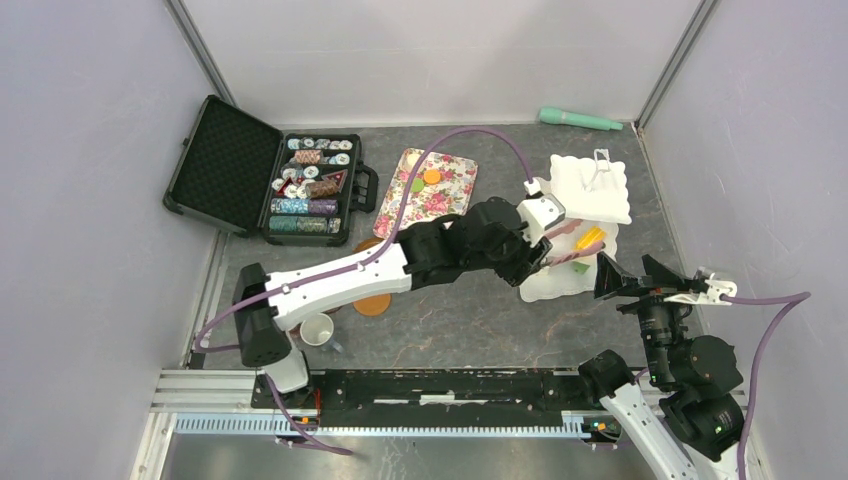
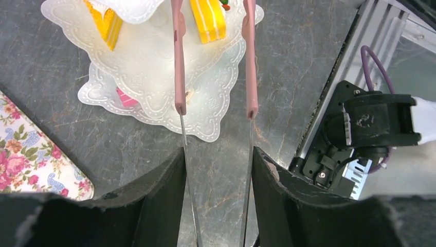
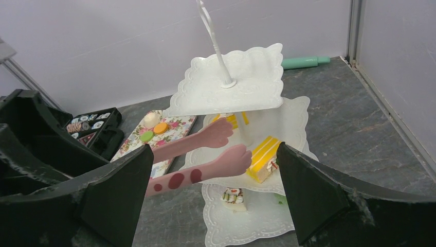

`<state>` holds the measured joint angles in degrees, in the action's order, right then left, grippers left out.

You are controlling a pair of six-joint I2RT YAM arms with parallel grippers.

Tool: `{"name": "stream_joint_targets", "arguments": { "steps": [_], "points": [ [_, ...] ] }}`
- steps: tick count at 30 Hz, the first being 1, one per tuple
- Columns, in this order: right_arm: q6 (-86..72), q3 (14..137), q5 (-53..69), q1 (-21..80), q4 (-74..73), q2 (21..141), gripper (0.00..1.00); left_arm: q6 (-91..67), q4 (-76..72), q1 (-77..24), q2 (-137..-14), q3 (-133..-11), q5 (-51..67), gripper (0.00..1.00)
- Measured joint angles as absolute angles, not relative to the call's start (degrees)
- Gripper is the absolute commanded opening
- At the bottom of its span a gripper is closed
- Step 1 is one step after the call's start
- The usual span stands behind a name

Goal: Serve the afternoon tea

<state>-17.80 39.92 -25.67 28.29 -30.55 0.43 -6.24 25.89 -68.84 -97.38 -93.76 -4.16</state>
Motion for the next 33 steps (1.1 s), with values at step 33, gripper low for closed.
{"name": "stream_joint_targets", "arguments": {
  "steps": [33],
  "points": [
    [-17.80,36.07,-24.43,28.29,-27.33,0.43,0.98,-16.08,20.86,-40.75,-70.15,-62.94,-31.31,0.57]
  ]
}}
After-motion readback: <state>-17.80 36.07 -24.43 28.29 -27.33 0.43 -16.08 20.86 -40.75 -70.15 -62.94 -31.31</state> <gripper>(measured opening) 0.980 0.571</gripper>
